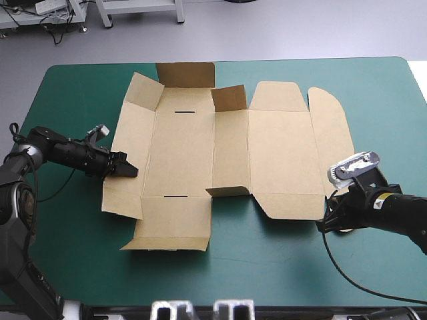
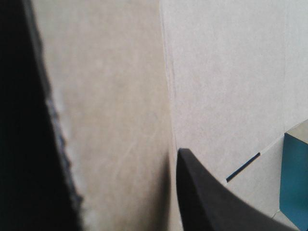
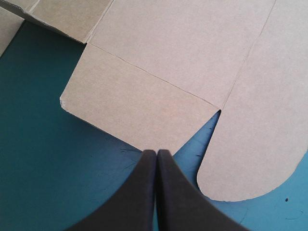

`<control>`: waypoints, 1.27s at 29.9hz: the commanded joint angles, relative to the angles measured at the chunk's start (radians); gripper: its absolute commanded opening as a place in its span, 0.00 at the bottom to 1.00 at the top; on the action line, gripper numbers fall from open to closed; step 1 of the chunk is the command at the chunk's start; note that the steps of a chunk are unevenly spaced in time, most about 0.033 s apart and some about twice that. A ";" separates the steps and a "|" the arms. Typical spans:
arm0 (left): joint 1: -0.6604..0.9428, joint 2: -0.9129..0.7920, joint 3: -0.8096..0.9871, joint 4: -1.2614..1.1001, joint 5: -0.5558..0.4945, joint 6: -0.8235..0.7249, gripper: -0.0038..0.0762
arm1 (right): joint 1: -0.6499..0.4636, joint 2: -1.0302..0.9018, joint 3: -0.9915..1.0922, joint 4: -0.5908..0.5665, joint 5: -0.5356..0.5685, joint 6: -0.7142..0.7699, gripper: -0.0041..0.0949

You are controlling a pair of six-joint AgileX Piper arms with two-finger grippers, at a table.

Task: Fold the box

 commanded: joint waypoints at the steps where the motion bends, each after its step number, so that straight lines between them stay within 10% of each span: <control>1: -0.006 -0.042 -0.018 -0.045 0.065 -0.024 0.20 | -0.002 -0.009 -0.025 0.020 -0.038 -0.003 0.02; 4: -0.008 -0.042 -0.018 -0.069 0.063 -0.020 0.03 | -0.002 -0.009 -0.025 0.020 -0.038 -0.003 0.02; 17: -0.095 -0.101 -0.146 -0.123 0.107 0.105 0.04 | -0.002 -0.009 -0.025 0.023 -0.038 -0.003 0.02; 38: -0.605 -0.148 -0.897 0.644 0.092 0.025 0.06 | -0.002 -0.009 -0.080 0.011 -0.188 0.004 0.02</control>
